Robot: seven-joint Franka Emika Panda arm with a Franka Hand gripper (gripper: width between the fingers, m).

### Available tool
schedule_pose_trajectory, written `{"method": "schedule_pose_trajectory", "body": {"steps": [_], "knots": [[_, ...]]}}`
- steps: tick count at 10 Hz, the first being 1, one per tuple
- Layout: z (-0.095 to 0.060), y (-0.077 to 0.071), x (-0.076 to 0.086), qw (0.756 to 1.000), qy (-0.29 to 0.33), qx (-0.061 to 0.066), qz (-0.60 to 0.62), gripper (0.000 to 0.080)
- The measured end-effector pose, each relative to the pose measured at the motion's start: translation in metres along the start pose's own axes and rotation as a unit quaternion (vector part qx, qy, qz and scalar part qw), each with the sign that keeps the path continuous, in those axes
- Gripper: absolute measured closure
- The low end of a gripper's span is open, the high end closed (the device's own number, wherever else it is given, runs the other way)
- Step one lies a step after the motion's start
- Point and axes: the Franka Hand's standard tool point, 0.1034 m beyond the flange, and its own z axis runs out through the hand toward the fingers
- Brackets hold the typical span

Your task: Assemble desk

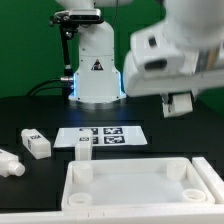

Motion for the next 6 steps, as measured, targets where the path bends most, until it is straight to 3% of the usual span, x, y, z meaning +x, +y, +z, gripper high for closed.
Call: {"method": "schedule_pose_trajectory", "body": {"steps": [1, 2, 5, 6], "knots": [[-0.032, 0.002, 0.007, 0.999, 0.051, 0.002, -0.014, 0.0514], [-0.04, -0.003, 0.008, 0.997, 0.08, 0.003, -0.002, 0.0514], [-0.041, 0.0, 0.015, 0.985, 0.173, 0.003, -0.002, 0.0514], [-0.048, 0.002, 0.033, 0.976, 0.219, 0.001, -0.002, 0.0514]]}}
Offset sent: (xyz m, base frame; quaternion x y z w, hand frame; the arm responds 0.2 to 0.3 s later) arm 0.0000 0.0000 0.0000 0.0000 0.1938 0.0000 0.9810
